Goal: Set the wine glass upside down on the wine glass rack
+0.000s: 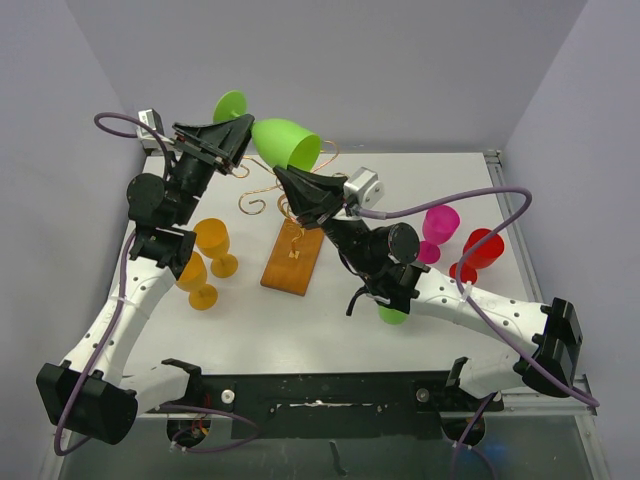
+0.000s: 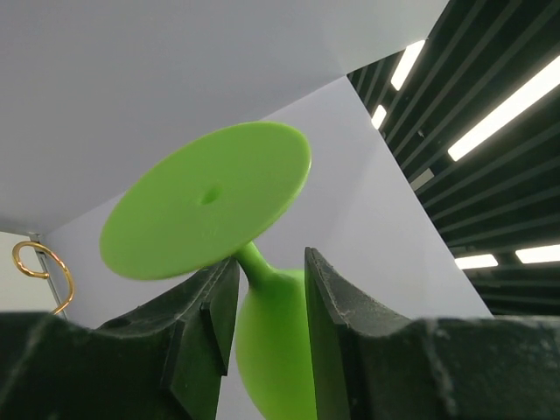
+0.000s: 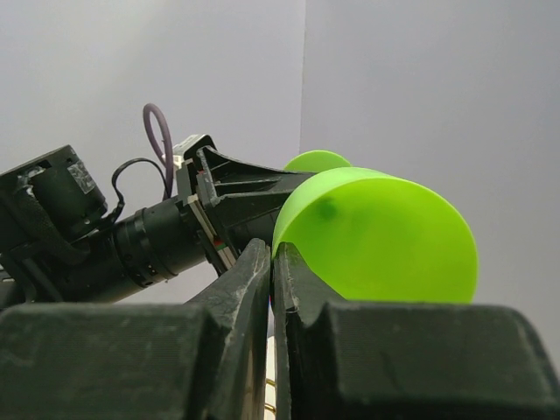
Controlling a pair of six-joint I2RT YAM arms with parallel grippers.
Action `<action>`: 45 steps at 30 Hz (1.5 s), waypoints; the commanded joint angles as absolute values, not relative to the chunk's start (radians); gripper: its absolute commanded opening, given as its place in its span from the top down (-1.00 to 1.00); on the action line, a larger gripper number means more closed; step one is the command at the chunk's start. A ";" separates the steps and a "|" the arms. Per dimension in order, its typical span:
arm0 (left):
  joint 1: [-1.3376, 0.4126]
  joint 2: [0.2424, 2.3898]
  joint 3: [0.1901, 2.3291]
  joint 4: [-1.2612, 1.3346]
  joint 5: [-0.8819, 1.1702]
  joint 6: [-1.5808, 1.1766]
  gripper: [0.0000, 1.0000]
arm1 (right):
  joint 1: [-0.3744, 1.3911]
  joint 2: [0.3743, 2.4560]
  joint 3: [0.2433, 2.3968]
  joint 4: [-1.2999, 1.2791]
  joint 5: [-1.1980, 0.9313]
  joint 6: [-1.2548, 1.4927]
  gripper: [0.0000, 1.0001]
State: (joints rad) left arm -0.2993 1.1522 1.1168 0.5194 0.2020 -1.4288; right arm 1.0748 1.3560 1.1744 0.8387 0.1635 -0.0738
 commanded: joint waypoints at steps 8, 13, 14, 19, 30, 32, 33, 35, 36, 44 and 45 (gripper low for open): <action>-0.295 1.137 1.125 0.546 0.191 -1.418 0.53 | 1.083 1.360 1.188 0.895 0.115 -0.045 1.00; -0.295 1.134 1.118 0.563 0.185 -1.418 0.85 | 1.083 1.361 1.174 0.899 0.124 -0.034 1.00; -0.294 1.132 1.118 0.566 0.184 -1.416 0.93 | 1.083 1.358 1.171 0.899 0.125 -0.030 0.98; -0.262 1.142 1.133 0.558 0.209 -1.404 1.00 | 1.082 1.334 1.154 0.889 0.153 -0.007 0.54; -0.040 1.208 1.329 0.394 0.411 -1.162 1.00 | 1.078 1.215 1.119 0.741 0.242 0.033 -0.15; -0.018 1.209 1.389 0.245 0.387 -1.002 1.00 | 1.077 1.182 1.104 0.704 0.251 0.036 -0.15; -0.008 1.206 1.410 0.190 0.362 -0.936 1.00 | 1.076 1.163 1.093 0.689 0.256 0.035 -0.16; 0.009 1.200 1.443 0.102 0.319 -0.822 1.00 | 1.077 1.121 1.068 0.662 0.275 0.036 -0.16; 0.016 1.194 1.462 0.061 0.289 -0.765 1.00 | 1.076 1.093 1.055 0.647 0.285 0.039 -0.16; 0.034 1.082 1.394 -0.122 0.085 -0.392 1.00 | 1.071 0.945 0.940 0.561 0.392 0.057 -0.17; 0.034 1.054 1.351 -0.107 0.075 -0.360 1.00 | 1.071 0.932 0.928 0.556 0.400 0.060 -0.17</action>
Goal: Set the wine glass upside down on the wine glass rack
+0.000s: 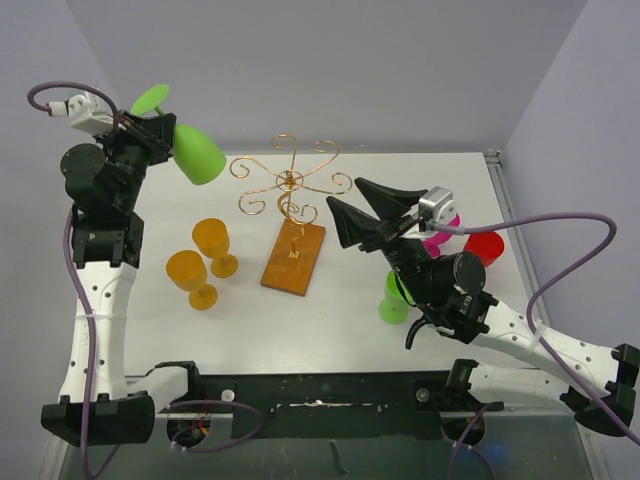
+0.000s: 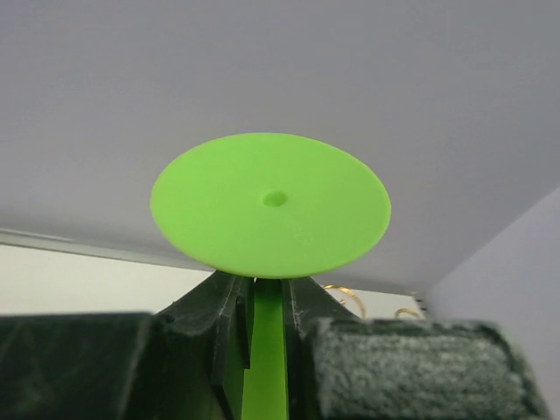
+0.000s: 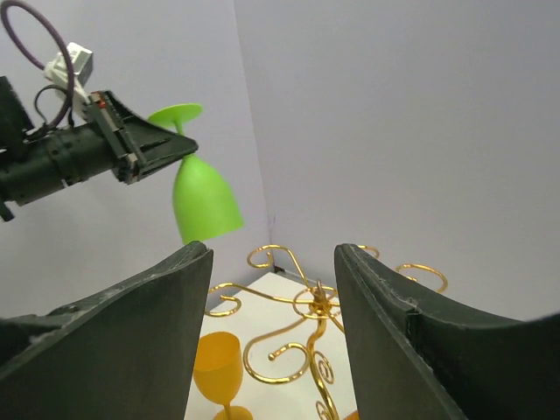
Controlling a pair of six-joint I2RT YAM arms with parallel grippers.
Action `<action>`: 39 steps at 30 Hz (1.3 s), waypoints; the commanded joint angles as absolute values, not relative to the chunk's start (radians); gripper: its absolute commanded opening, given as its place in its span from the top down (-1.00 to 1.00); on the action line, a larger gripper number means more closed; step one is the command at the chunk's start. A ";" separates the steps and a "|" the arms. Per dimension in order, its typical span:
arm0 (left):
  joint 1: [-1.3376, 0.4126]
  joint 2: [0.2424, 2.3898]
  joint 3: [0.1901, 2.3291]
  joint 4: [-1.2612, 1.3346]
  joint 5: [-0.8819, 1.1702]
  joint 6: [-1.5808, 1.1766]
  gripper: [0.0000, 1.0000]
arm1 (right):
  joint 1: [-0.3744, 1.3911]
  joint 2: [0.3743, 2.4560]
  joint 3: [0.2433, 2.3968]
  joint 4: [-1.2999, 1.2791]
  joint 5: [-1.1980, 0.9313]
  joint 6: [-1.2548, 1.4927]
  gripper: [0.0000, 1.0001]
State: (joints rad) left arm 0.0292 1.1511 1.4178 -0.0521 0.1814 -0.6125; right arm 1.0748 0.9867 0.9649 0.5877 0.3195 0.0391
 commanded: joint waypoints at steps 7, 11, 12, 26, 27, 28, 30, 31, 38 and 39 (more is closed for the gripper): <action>0.032 0.875 0.998 0.137 0.205 -0.279 1.00 | 1.054 0.900 0.890 0.534 0.424 0.077 -0.17; 0.032 0.835 0.869 0.280 0.372 -0.250 1.00 | 1.053 0.910 0.896 0.523 0.414 0.087 -0.17; 0.032 0.835 0.850 0.304 0.403 -0.247 1.00 | 1.053 0.911 0.897 0.524 0.412 0.088 -0.17; 0.032 0.877 0.743 0.552 0.687 -0.267 1.00 | 1.052 0.921 0.895 0.535 0.397 0.098 -0.17; 0.032 0.884 0.743 0.554 0.713 -0.258 1.00 | 1.053 0.920 0.893 0.536 0.398 0.099 -0.17; 0.031 0.889 0.743 0.553 0.725 -0.250 1.00 | 1.053 0.919 0.890 0.539 0.397 0.099 -0.17; 0.031 0.897 0.742 0.540 0.731 -0.233 1.00 | 1.054 0.917 0.887 0.543 0.397 0.099 -0.17; 0.029 0.899 0.740 0.541 0.733 -0.229 1.00 | 1.054 0.917 0.886 0.543 0.396 0.099 -0.17; 0.028 0.974 0.767 0.571 0.808 -0.252 1.00 | 1.054 0.912 0.875 0.558 0.391 0.099 -0.17; 0.026 0.987 0.776 0.580 0.833 -0.266 1.00 | 1.054 0.911 0.873 0.560 0.391 0.098 -0.17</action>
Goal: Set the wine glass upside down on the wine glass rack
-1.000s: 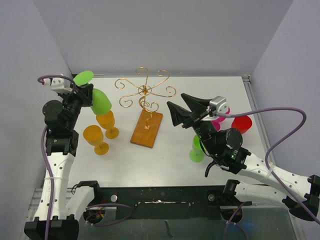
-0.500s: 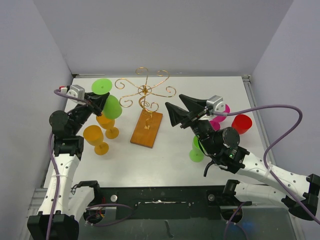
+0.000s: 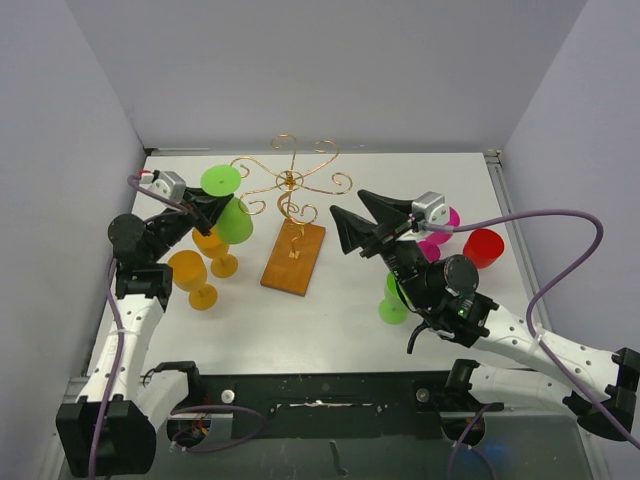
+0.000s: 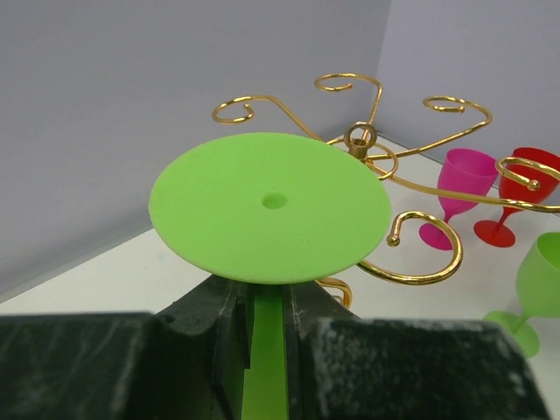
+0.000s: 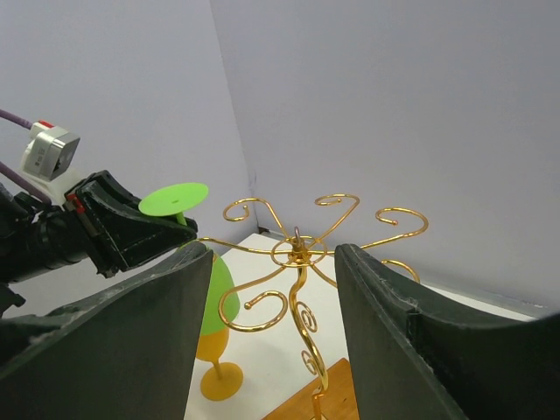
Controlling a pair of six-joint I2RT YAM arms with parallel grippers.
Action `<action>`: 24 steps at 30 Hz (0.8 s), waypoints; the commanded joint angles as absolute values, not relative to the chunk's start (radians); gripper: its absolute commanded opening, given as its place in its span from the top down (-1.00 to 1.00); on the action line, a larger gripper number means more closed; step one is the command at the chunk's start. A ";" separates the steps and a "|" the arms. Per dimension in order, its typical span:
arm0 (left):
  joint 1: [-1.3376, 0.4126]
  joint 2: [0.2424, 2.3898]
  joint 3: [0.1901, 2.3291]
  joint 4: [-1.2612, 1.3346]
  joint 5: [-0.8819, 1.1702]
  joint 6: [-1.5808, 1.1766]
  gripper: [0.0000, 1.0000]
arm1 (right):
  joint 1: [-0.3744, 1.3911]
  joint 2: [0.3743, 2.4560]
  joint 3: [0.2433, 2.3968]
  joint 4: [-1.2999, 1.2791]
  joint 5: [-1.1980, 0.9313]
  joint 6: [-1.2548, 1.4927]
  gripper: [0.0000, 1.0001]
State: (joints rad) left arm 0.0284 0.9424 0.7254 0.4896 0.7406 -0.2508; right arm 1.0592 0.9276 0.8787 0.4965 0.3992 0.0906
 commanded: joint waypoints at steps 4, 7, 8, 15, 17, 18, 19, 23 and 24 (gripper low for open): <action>0.018 1.060 0.802 0.626 0.911 -0.307 1.00 | 1.051 0.904 0.866 0.567 0.387 0.099 -0.17; 0.013 1.090 0.809 0.679 0.915 -0.330 1.00 | 1.050 0.903 0.862 0.574 0.386 0.100 -0.17; 0.011 1.098 0.812 0.696 0.917 -0.335 1.00 | 1.050 0.906 0.863 0.576 0.385 0.100 -0.17; 0.000 1.154 0.855 0.693 0.964 -0.298 1.00 | 1.049 0.907 0.861 0.580 0.375 0.099 -0.17; 0.000 1.152 0.878 0.617 0.976 -0.242 1.00 | 1.048 0.906 0.861 0.580 0.381 0.089 -0.16; -0.001 1.151 0.886 0.583 0.974 -0.218 1.00 | 1.049 0.905 0.861 0.579 0.382 0.086 -0.16; -0.002 1.151 0.888 0.574 0.970 -0.208 1.00 | 1.049 0.904 0.859 0.580 0.382 0.084 -0.16; -0.004 1.166 0.878 0.589 0.964 -0.207 1.00 | 1.048 0.911 0.863 0.593 0.380 0.077 -0.16; -0.006 1.172 0.877 0.590 0.961 -0.208 1.00 | 1.049 0.913 0.865 0.592 0.377 0.077 -0.16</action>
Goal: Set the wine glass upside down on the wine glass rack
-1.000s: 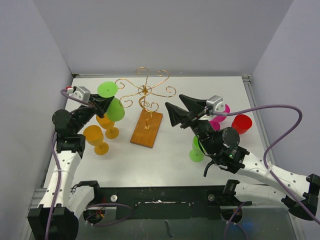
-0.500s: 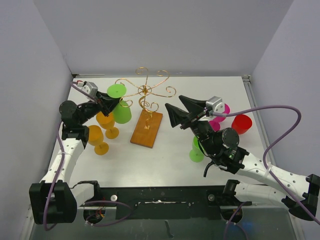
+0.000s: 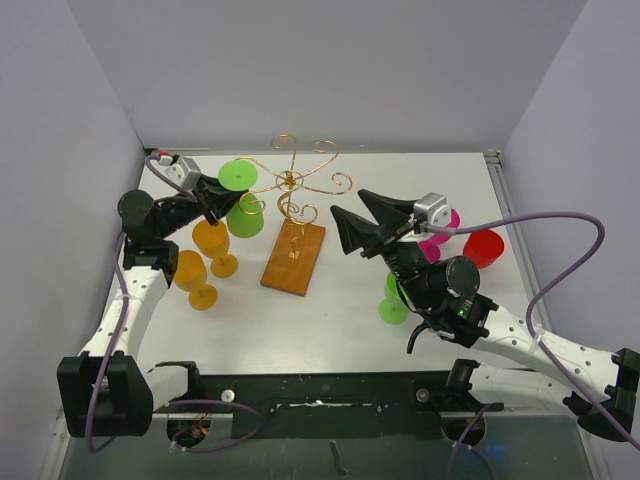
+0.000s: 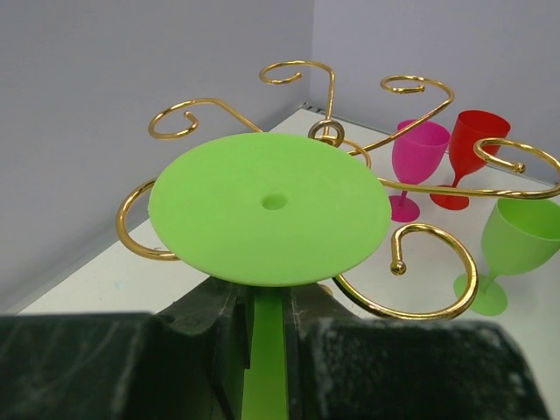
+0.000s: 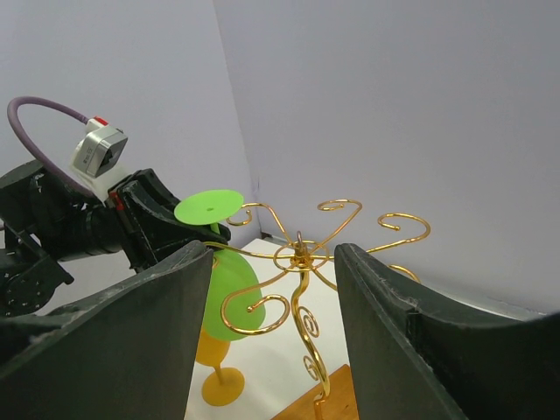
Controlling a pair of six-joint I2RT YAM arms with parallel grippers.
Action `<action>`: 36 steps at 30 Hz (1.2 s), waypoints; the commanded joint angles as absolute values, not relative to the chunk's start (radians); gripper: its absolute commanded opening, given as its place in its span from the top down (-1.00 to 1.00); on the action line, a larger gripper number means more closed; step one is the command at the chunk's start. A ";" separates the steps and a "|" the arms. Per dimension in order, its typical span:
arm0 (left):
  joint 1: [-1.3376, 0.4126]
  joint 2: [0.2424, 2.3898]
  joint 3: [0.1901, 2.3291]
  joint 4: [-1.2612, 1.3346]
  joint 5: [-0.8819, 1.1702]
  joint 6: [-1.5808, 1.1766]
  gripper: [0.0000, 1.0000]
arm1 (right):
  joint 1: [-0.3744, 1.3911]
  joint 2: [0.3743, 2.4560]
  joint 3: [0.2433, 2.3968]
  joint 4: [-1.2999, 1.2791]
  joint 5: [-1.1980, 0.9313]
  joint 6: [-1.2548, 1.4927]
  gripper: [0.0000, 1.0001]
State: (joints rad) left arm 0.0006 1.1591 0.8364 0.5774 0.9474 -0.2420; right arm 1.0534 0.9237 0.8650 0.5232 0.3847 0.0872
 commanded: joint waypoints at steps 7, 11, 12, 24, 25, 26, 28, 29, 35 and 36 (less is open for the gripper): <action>-0.040 1.212 0.884 0.578 0.950 -0.217 1.00 | 1.048 0.917 0.867 0.593 0.374 0.075 -0.16; -0.061 1.233 0.894 0.578 0.925 -0.206 1.00 | 1.049 0.916 0.870 0.592 0.371 0.077 -0.16; -0.066 1.238 0.894 0.585 0.915 -0.206 1.00 | 1.048 0.914 0.870 0.591 0.370 0.076 -0.16; -0.125 1.290 0.908 0.588 0.728 -0.195 1.00 | 1.049 0.914 0.871 0.592 0.367 0.077 -0.16; -0.127 1.288 0.905 0.590 0.709 -0.195 1.00 | 1.049 0.914 0.871 0.592 0.367 0.078 -0.16; -0.131 1.287 0.899 0.596 0.687 -0.196 1.00 | 1.049 0.914 0.871 0.592 0.367 0.077 -0.16; -0.138 1.283 0.888 0.612 0.636 -0.204 1.00 | 1.049 0.914 0.871 0.593 0.367 0.077 -0.16; -0.141 1.281 0.884 0.616 0.612 -0.207 1.00 | 1.048 0.914 0.871 0.592 0.367 0.077 -0.16; -0.161 1.272 0.861 0.640 0.509 -0.210 1.00 | 1.048 0.913 0.870 0.595 0.364 0.080 -0.16; -0.167 1.268 0.856 0.644 0.481 -0.211 1.00 | 1.049 0.911 0.868 0.594 0.364 0.081 -0.16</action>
